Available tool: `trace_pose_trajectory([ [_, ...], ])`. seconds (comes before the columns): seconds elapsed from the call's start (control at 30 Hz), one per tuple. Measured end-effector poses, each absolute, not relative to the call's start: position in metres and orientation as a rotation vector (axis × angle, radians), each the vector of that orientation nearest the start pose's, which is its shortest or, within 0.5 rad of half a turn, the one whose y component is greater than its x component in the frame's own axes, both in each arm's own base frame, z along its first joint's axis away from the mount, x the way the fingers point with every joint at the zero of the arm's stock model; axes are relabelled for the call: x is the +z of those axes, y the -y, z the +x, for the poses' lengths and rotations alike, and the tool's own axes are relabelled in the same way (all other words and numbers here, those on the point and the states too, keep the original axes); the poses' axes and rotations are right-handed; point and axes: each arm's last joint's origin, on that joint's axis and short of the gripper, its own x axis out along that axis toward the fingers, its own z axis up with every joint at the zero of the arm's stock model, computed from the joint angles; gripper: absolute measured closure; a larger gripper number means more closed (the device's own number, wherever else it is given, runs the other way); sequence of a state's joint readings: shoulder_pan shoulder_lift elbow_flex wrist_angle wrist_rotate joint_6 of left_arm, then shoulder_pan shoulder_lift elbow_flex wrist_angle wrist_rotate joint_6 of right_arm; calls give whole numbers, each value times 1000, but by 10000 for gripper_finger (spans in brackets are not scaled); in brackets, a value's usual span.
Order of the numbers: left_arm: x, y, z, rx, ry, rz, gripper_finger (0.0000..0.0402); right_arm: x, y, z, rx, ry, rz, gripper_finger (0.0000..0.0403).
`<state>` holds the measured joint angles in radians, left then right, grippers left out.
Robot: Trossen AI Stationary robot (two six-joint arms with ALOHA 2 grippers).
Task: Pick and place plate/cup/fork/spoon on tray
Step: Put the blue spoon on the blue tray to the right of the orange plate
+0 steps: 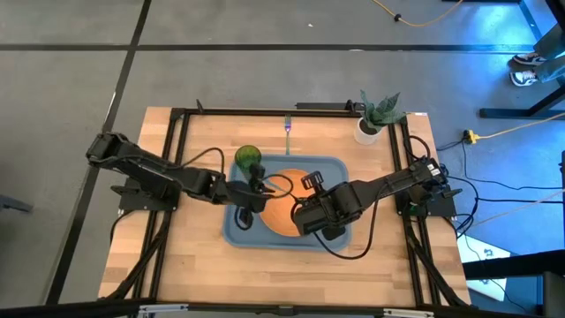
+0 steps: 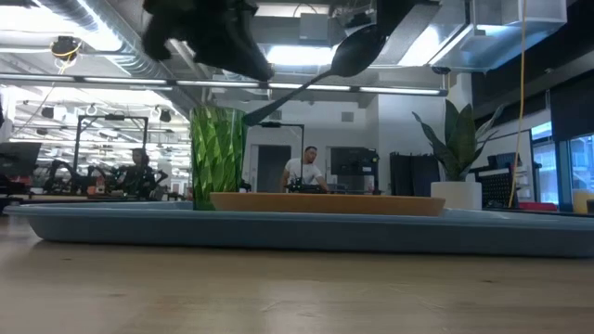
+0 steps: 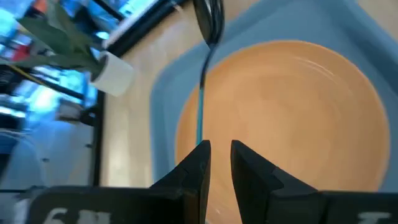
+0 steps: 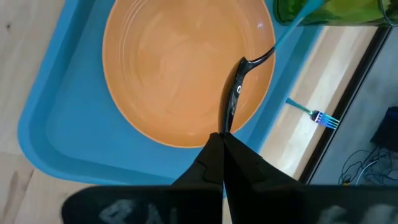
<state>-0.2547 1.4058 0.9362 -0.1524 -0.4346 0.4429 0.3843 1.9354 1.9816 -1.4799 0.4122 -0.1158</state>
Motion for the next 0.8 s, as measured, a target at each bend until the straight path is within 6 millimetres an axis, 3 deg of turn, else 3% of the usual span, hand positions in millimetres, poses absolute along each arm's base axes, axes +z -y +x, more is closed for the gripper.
trace_pose_trajectory([
  [0.33, 239, 68, 301, 78, -640, 675, 347, 328, -134, 346, 63, -1311, -654, 403],
  [0.8, 239, 67, 303, 78, -625, 659, 347, 328, -137, 345, 60, -1298, -664, 403],
])
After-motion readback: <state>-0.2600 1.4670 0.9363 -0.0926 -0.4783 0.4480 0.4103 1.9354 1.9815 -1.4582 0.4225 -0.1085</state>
